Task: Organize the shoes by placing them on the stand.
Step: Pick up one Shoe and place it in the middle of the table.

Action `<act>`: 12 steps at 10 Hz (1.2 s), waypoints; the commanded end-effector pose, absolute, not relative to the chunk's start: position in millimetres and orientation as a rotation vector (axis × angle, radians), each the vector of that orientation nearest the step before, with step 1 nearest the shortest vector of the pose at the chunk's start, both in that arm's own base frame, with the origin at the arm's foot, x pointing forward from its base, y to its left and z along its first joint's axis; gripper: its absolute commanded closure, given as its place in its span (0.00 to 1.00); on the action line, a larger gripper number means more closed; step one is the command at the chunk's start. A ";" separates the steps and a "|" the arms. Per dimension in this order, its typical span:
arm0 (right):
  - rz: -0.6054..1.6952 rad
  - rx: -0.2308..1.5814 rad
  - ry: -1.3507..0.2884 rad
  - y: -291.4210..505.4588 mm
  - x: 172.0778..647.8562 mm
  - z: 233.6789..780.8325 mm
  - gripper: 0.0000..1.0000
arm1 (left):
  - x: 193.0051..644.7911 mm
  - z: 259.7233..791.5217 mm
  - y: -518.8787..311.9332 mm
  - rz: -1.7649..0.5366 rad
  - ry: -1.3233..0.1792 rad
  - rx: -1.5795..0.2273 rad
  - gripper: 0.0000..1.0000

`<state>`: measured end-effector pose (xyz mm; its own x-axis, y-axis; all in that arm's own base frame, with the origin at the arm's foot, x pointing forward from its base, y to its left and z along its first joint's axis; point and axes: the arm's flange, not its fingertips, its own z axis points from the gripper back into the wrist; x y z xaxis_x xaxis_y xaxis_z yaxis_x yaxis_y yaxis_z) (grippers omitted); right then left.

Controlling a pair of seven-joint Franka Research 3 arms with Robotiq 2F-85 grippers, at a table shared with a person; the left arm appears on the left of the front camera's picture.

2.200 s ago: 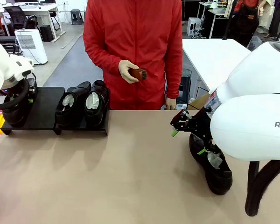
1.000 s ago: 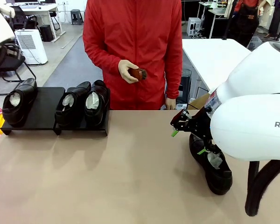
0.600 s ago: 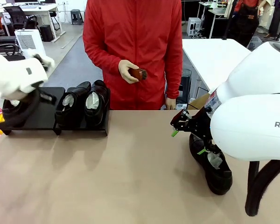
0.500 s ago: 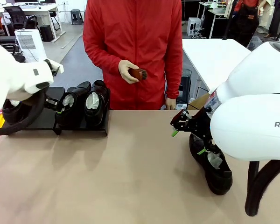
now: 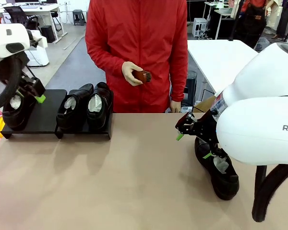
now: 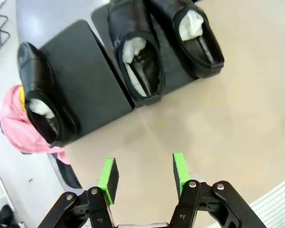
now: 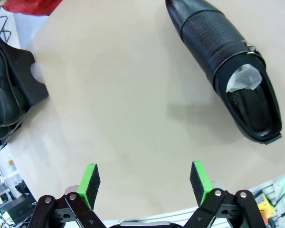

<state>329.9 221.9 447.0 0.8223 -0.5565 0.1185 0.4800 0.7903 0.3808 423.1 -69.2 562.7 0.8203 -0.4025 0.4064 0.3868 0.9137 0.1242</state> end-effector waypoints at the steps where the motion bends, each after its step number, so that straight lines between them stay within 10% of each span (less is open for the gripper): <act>1: -0.563 0.346 -0.230 221.9 329.9 447.0 0.00 | 437.4 542.2 -81.8 -0.419 -0.342 -0.052 0.39; 12: 0.046 0.048 -0.014 168.6 383.5 410.8 0.00 | 432.3 532.1 -83.2 -0.410 -0.347 -0.036 0.39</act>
